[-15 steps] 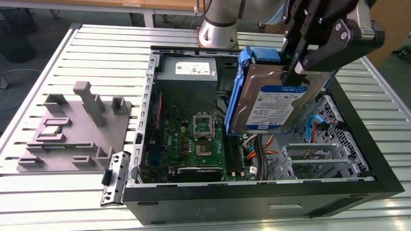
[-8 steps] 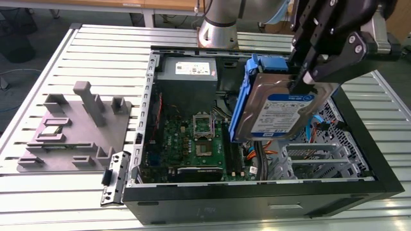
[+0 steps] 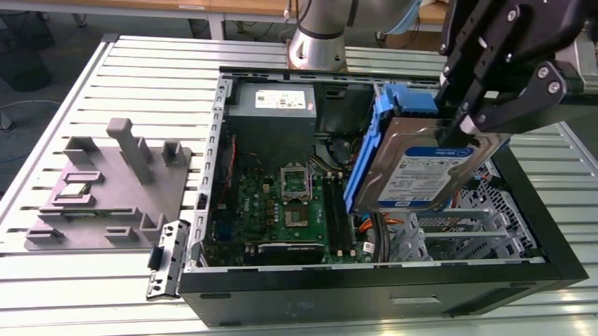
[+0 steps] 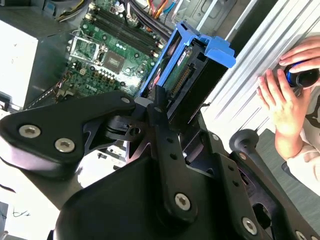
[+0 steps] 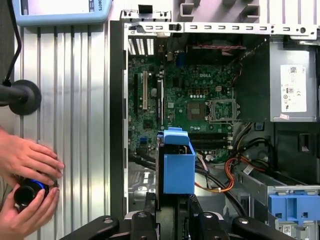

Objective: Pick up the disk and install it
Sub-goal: 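Insert the disk into the insertion slot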

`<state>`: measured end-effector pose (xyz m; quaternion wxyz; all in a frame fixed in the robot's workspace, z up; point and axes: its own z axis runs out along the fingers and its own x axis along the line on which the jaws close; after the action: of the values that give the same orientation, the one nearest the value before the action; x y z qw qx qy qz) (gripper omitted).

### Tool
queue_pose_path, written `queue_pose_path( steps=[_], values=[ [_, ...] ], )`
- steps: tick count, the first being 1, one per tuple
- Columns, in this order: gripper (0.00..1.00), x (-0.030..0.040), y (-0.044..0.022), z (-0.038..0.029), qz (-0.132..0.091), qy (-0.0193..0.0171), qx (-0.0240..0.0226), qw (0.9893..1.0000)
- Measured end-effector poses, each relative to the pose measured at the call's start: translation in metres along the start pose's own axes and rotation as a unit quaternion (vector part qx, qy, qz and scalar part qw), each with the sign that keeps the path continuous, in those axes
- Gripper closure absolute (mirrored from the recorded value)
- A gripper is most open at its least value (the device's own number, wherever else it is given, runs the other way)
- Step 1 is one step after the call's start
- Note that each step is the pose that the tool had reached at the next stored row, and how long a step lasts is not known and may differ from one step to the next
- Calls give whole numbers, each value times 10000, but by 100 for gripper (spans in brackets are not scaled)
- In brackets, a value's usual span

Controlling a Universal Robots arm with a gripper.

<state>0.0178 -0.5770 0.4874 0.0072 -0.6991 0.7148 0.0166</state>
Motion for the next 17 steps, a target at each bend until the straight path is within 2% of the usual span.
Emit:
queue_pose_path(
  steps=[4, 9, 17],
  values=[
    [65, 11, -104, 3, 1, -1, -4, 10000],
    [65, 12, -265, 6, 2, 0, -7, 10000],
    [65, 6, -601, 17, 3, 0, -17, 10000]
  ],
)
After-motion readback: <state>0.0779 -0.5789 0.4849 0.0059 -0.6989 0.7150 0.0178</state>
